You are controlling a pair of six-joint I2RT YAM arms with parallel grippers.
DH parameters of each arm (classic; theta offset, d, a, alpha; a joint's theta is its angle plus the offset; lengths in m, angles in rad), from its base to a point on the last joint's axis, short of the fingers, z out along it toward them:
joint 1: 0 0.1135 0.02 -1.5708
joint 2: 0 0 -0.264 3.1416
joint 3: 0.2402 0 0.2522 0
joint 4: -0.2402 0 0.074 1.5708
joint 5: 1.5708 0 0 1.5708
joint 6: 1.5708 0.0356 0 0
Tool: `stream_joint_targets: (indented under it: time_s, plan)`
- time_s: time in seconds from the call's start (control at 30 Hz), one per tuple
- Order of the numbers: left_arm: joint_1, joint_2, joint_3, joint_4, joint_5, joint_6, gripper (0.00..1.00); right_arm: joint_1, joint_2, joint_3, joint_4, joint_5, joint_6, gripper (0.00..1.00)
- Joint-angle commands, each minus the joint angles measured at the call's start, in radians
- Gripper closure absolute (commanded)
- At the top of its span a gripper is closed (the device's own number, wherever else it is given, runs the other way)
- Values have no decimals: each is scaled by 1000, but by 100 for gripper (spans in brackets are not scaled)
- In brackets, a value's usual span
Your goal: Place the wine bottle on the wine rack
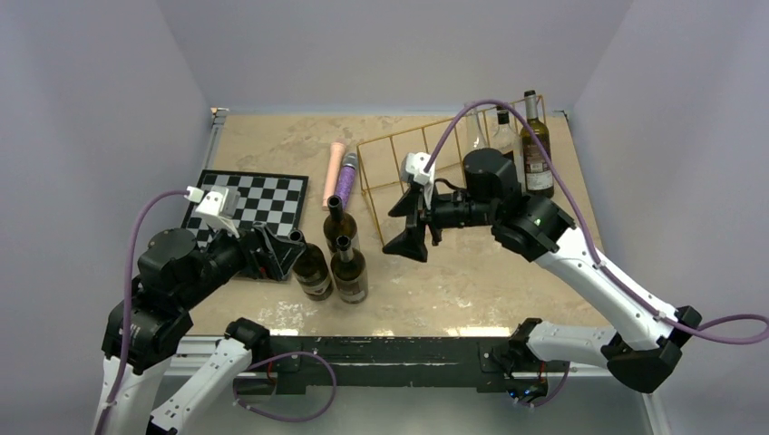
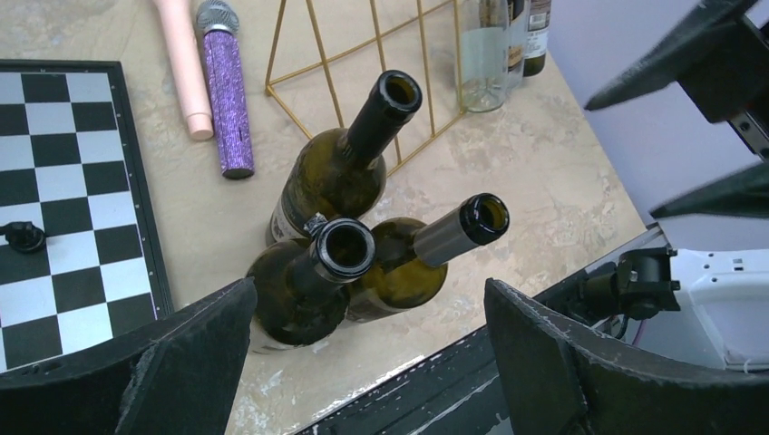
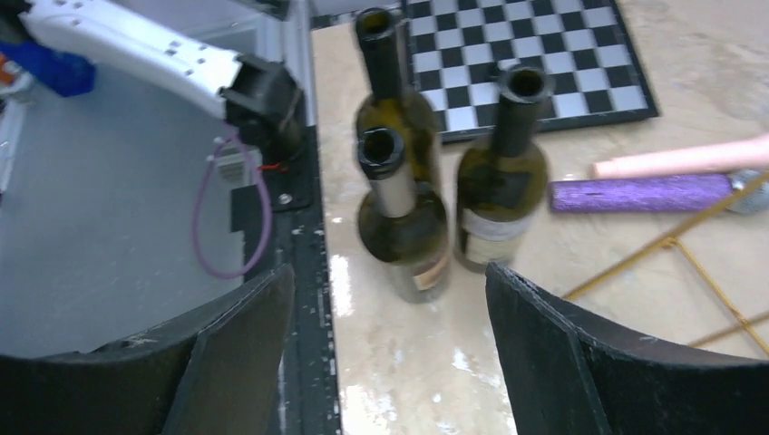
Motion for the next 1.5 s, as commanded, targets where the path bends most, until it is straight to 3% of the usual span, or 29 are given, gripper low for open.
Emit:
stream_joint_targets:
  time_s: [0.0,0.2,0.4,0.77,0.93,1.27,1.37,1.47]
  plan:
    - [-4,11,-31,32,-18,8,1,107,-15,-77,151,36,67,20]
    - [-3,16,-39,36,-21,15,1,213,26,-150,238,165,70,11]
    - [-4,12,-36,31,-28,11,1,264,67,-217,384,246,96,10]
    - [-4,-3,31,-33,-59,17,1,330,158,-311,631,488,166,22]
    - [-4,-10,28,-41,-61,11,1,354,177,-315,662,528,164,28]
    - [-4,4,26,-46,-53,9,1,394,166,-356,703,598,165,55]
    - [-4,4,28,-46,-50,8,1,404,157,-360,703,619,156,68]
    - [-4,3,30,-47,-46,8,1,423,130,-372,706,649,129,88]
